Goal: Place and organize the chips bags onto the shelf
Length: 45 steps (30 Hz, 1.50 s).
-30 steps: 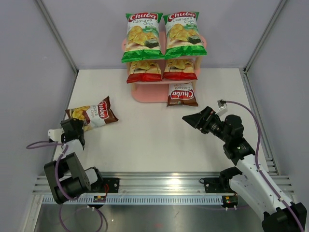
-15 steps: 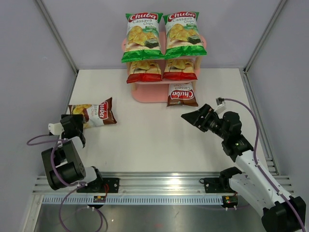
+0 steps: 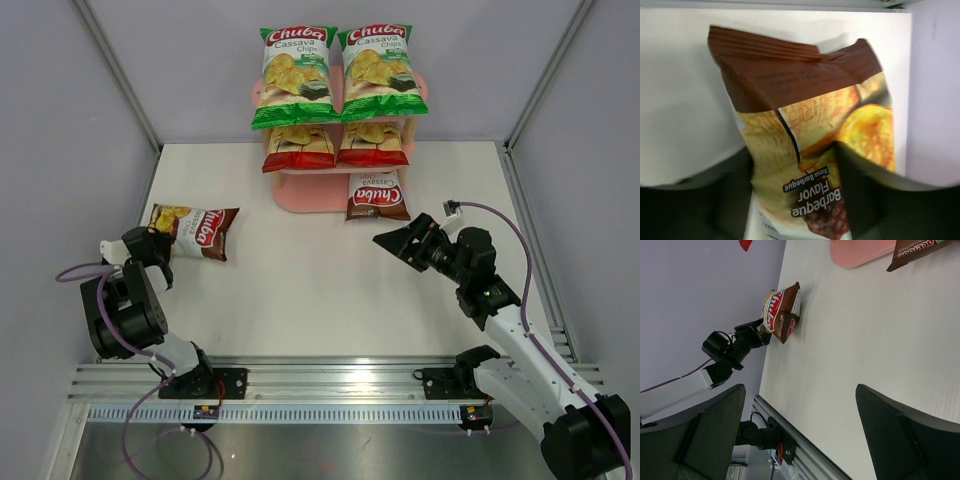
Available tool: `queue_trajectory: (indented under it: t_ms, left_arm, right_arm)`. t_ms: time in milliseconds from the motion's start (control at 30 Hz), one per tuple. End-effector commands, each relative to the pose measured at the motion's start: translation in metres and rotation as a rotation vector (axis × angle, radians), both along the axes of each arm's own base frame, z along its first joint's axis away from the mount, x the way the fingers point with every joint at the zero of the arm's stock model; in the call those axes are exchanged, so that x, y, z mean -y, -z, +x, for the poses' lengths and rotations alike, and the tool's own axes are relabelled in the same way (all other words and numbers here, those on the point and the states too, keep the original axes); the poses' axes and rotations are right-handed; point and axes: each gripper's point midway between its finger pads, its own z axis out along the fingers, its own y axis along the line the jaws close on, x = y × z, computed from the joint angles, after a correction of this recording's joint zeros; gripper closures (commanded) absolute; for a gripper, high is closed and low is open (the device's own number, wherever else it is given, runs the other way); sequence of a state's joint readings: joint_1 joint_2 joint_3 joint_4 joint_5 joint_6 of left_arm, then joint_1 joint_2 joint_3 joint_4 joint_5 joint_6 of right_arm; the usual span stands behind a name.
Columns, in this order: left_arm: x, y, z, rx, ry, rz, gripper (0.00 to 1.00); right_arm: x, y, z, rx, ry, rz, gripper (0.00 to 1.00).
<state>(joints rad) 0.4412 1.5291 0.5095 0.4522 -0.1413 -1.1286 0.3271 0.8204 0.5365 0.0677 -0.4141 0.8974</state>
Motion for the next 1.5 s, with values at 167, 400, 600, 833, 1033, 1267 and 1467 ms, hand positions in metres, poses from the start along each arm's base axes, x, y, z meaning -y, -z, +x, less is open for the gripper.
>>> queue_trajectory:
  t_ms: [167, 400, 600, 833, 1033, 1267, 1467]
  left_arm:
    - [0.005, -0.026, 0.031, 0.112, 0.119, 0.058, 0.81]
    - [0.027, -0.044, 0.030, 0.183, 0.190, 0.011, 1.00]
    - [0.064, -0.055, 0.020, 0.277, 0.297, -0.105, 1.00]
    - [0.102, -0.072, 0.003, 0.378, 0.393, -0.206, 1.00]
    - [0.129, -0.094, -0.013, 0.461, 0.461, -0.262, 1.00]
    - [0.157, -0.116, -0.033, 0.525, 0.524, -0.293, 1.00]
    - [0.179, -0.134, -0.051, 0.585, 0.567, -0.362, 1.00]
  right_arm:
    - [-0.003, -0.033, 0.005, 0.090, -0.012, 0.030, 0.01]
    - [-0.003, -0.029, 0.008, 0.082, -0.006, 0.029, 0.01]
    - [-0.007, -0.026, 0.011, 0.072, -0.019, 0.056, 0.01]
    - [-0.038, -0.006, 0.011, -0.027, -0.119, 0.189, 0.01]
    - [-0.079, 0.003, 0.003, -0.092, -0.113, 0.302, 0.00]
    - [-0.110, 0.010, -0.009, -0.121, -0.032, 0.361, 0.01]
    - [-0.143, 0.023, -0.015, -0.144, -0.095, 0.396, 0.01]
